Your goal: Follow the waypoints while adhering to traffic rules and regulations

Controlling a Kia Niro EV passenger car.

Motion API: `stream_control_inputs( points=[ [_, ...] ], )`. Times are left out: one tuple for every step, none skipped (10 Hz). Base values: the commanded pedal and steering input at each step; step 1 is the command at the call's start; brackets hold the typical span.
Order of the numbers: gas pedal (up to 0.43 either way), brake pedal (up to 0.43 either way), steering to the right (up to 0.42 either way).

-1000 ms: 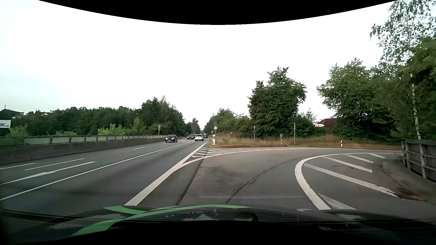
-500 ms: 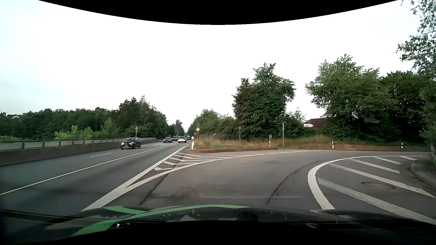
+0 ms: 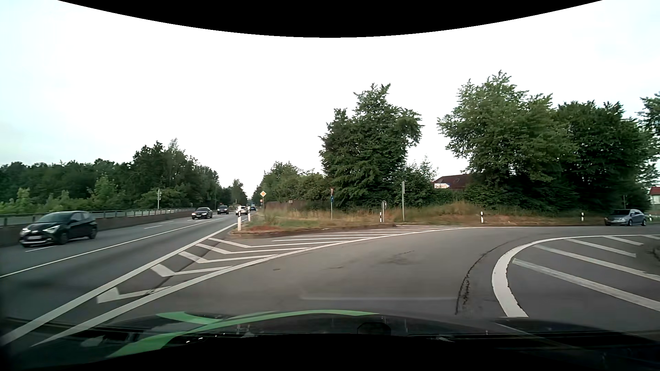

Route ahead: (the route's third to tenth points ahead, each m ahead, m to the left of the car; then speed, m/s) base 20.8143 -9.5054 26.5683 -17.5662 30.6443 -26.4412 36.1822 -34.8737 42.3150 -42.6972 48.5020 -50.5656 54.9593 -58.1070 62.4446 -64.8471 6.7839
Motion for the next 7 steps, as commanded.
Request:
stream_control_inputs(
  points=[
    [0.118, 0.0, 0.164],
    [0.118, 0.0, 0.175],
    [0.118, 0.0, 0.183],
    [0.118, 0.0, 0.193],
    [0.118, 0.0, 0.204],
    [0.118, 0.0, 0.213],
    [0.118, 0.0, 0.219]
  ],
)
